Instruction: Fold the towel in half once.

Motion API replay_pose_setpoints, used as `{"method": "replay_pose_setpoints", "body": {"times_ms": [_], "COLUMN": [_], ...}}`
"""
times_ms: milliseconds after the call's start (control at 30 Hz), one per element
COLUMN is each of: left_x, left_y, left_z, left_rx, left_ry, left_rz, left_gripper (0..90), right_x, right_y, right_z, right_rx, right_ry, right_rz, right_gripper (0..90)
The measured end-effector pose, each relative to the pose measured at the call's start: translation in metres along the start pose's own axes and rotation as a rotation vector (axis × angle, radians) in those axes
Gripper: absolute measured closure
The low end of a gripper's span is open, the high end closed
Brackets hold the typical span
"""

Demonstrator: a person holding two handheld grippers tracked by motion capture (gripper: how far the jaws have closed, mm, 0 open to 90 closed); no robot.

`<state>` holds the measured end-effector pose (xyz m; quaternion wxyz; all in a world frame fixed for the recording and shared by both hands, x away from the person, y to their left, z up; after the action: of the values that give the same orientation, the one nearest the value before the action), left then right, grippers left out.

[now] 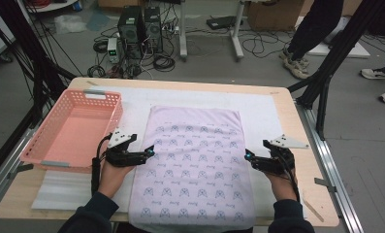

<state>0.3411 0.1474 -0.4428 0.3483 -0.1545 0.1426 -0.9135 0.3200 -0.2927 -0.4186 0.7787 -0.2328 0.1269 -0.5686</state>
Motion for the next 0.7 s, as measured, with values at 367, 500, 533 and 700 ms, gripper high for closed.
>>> {"method": "replay_pose_setpoints", "body": {"times_ms": [367, 500, 533, 700], "left_x": [-0.016, -0.029, -0.033, -0.044], "left_y": [0.041, 0.055, 0.058, 0.067], "left_z": [0.018, 0.025, 0.025, 0.022], "left_rx": [-0.031, -0.061, -0.078, -0.129], "left_ry": [-0.08, -0.103, -0.115, -0.139], "left_rz": [-0.014, 0.011, 0.012, 0.046], "left_gripper": [19.9, 22.4, 22.5, 23.0], "right_x": [0.01, 0.011, 0.011, 0.01], "right_y": [0.04, 0.058, 0.063, 0.081], "right_z": [0.005, 0.011, 0.012, 0.016], "right_rx": [-0.081, -0.131, -0.14, -0.174], "right_ry": [0.001, -0.006, -0.011, -0.001], "right_rz": [0.023, 0.035, 0.036, 0.041], "right_gripper": [19.6, 19.6, 19.6, 19.6]}}
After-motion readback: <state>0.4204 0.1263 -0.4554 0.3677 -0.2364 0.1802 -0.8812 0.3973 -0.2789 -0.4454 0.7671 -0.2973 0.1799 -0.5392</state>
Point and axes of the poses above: each handheld gripper's, and its own axes: y roughly forward along the jaws, z roughly out of its top, x roughly to its right, the point moved 3 cm from there along y, roughly forward along the jaws, and after that the axes turned 11 degrees about -z, right-handed, at the moved point
